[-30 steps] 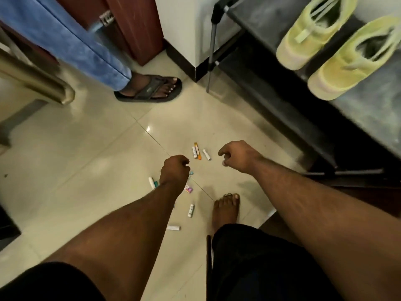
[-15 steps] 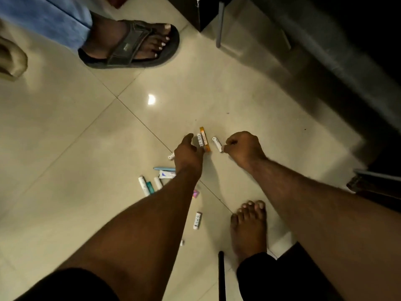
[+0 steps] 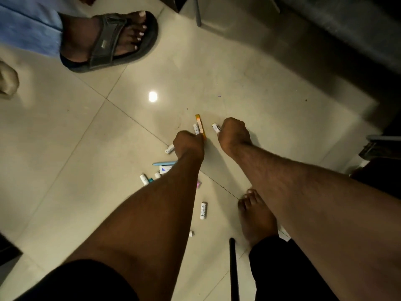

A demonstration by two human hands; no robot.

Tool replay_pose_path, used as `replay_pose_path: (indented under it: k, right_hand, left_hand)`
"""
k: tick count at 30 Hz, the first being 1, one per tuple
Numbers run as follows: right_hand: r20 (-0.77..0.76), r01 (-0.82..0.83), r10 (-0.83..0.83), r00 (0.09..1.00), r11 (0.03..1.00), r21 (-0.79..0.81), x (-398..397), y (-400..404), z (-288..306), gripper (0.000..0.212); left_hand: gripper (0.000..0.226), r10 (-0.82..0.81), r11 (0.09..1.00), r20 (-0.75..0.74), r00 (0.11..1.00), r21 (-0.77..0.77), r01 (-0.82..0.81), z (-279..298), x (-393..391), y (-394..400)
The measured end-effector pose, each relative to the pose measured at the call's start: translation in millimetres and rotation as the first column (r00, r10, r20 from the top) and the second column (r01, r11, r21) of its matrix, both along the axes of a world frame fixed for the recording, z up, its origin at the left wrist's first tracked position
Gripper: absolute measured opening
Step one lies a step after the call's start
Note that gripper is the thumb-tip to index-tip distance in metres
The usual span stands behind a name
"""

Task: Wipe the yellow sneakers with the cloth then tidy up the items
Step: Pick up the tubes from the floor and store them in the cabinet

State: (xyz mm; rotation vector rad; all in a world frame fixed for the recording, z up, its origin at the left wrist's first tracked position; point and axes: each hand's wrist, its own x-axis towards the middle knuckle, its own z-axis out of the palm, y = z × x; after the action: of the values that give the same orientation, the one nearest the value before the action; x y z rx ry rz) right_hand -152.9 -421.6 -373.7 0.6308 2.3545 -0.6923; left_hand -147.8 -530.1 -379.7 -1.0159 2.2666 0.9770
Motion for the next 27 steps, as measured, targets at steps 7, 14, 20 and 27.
replay_pose_path:
  k: [7, 14, 20, 27]
  right_hand:
    - [-0.063, 0.266, -0.275, 0.96, 0.956, -0.122, 11.9, 62.4, 86.2, 0.02]
    - [-0.245, 0.449, -0.511, 0.824, 0.852, -0.267, 56.4, 119.7, 261.2, 0.021]
    - [-0.405, 0.625, -0.841, 0.359, 0.539, -0.565, 138.4, 170.9, 405.2, 0.017]
    - [-0.268, 0.625, -0.944, 0.191, 0.327, -0.708, 279.0, 232.6, 487.9, 0.016]
  left_hand:
    - [0.013, 0.155, 0.97, -0.074, 0.985, 0.202, -0.138, 63.8, 16.7, 26.6]
    - [0.016, 0.069, 0.767, -0.153, 0.986, 0.64, 0.046, 251.5, 34.1, 117.4]
    - [0.01, -0.189, 0.583, -0.281, 0.941, 0.739, 0.338, 420.6, 70.1, 188.6]
    - [0.024, -0.349, 0.528, -0.297, 0.889, 0.721, 0.448, 488.6, 183.4, 246.6]
